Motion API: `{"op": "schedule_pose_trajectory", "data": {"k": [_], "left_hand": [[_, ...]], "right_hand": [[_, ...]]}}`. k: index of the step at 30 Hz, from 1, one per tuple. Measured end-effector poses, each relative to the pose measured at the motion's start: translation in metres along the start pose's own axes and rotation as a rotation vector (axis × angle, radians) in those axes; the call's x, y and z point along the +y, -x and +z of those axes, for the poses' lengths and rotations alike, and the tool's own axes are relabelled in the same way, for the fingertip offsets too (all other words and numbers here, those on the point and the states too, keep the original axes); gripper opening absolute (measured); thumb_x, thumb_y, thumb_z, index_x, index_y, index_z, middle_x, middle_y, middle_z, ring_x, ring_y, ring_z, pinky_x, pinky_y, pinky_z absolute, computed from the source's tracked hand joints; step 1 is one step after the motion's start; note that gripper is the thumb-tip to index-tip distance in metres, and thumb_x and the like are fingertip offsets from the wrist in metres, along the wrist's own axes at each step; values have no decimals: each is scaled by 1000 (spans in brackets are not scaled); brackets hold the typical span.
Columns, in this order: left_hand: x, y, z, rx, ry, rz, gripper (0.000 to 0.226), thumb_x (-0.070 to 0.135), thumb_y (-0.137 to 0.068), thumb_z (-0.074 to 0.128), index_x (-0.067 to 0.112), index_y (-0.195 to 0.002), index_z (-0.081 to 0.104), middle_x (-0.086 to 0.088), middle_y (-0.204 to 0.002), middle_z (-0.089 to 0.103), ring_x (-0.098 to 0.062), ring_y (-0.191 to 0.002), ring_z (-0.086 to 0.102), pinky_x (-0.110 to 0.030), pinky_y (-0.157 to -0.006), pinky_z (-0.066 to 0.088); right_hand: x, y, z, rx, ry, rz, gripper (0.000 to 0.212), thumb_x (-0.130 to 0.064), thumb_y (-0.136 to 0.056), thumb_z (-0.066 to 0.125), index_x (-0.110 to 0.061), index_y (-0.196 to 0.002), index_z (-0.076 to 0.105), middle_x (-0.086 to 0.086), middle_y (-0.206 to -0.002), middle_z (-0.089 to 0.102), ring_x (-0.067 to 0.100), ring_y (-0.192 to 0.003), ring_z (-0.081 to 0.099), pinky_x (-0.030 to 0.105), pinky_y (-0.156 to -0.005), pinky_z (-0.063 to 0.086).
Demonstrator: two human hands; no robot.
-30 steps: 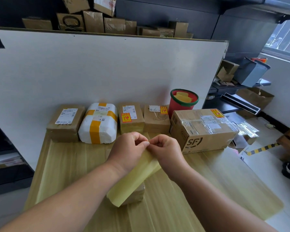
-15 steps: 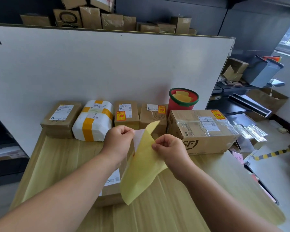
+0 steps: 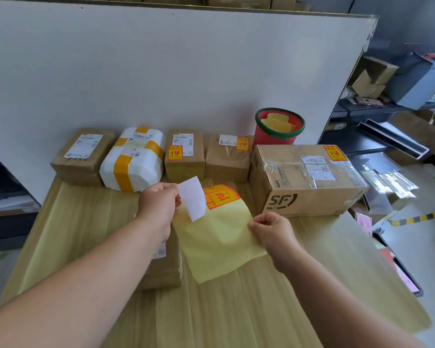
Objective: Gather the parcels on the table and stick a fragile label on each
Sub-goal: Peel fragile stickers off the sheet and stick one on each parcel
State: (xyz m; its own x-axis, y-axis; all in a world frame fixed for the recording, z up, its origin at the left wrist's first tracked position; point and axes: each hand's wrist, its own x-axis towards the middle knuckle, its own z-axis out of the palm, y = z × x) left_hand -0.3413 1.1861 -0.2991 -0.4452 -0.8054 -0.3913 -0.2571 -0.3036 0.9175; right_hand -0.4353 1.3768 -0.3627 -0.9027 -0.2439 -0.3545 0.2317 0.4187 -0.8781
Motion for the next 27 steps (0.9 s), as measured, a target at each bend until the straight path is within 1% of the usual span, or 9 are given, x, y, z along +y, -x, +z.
{"op": "schedule_pose_trajectory", "data": {"k": [8,10,13,15,17,19,21,23,27], "left_hand": [[-13,5,-2,-8,-21,36,18,10,-94,52,16,-80,62,-1,-74,60,-12,-64,52,-22,-57,41],[-17,6,-4,-31,-72,77,15,12,-93,54,15,-81,64,-1,-69,55,-14,-62,46,-25,-59,40],[-21,8,-10,-72,-182,181,11,18,-92,59,17,-84,67,2,-61,49,-12,-57,42,-26,-61,40],[-21,9,-14,-103,-216,262,12,19,-91,60,19,-83,68,6,-57,50,-10,-55,44,-25,-61,41],[-22,10,-17,-148,-252,337,14,17,-91,60,21,-80,68,8,-59,54,-9,-59,49,-26,-64,43],[-23,12,-22,-194,-296,404,16,15,-90,60,21,-77,69,5,-62,58,-11,-64,52,-31,-69,46],[-26,13,-28,-226,-330,467,16,14,-89,62,21,-77,69,0,-68,63,-13,-67,56,-34,-73,49],[-28,15,-36,-248,-367,507,16,14,-89,63,23,-77,70,-2,-71,67,-15,-69,58,-34,-73,50],[-33,15,-55,-325,-390,479,18,11,-89,62,25,-81,70,5,-71,66,-4,-63,55,-24,-66,46]], "right_hand": [[62,-30,-5,61,86,278,10,-12,-85,66,-13,-75,63,10,-87,67,23,-72,55,31,-62,45],[66,-31,-5,22,148,343,6,-16,-88,66,-10,-86,65,11,-93,67,25,-76,57,31,-66,46],[58,-30,-1,-69,558,302,37,-29,-90,62,-6,-119,57,10,-108,63,28,-94,60,34,-78,51],[39,-26,8,-62,636,157,44,-33,-91,60,-9,-128,54,9,-116,63,27,-102,61,34,-82,51],[12,-20,23,-149,364,136,36,-34,-94,57,-10,-119,61,8,-102,68,23,-91,64,34,-77,51],[-17,-9,38,-325,-67,315,32,-37,-96,55,-7,-105,64,7,-86,69,21,-79,67,32,-70,52],[-41,1,49,-458,-331,425,34,-38,-96,53,-5,-97,62,9,-82,68,23,-76,68,33,-68,51],[-54,10,57,-529,-403,425,29,-35,-96,54,-7,-93,61,9,-78,65,21,-71,65,31,-67,51],[-63,22,73,-531,-338,349,9,-14,-93,59,-8,-98,63,4,-75,65,13,-62,62,23,-55,49]]}}
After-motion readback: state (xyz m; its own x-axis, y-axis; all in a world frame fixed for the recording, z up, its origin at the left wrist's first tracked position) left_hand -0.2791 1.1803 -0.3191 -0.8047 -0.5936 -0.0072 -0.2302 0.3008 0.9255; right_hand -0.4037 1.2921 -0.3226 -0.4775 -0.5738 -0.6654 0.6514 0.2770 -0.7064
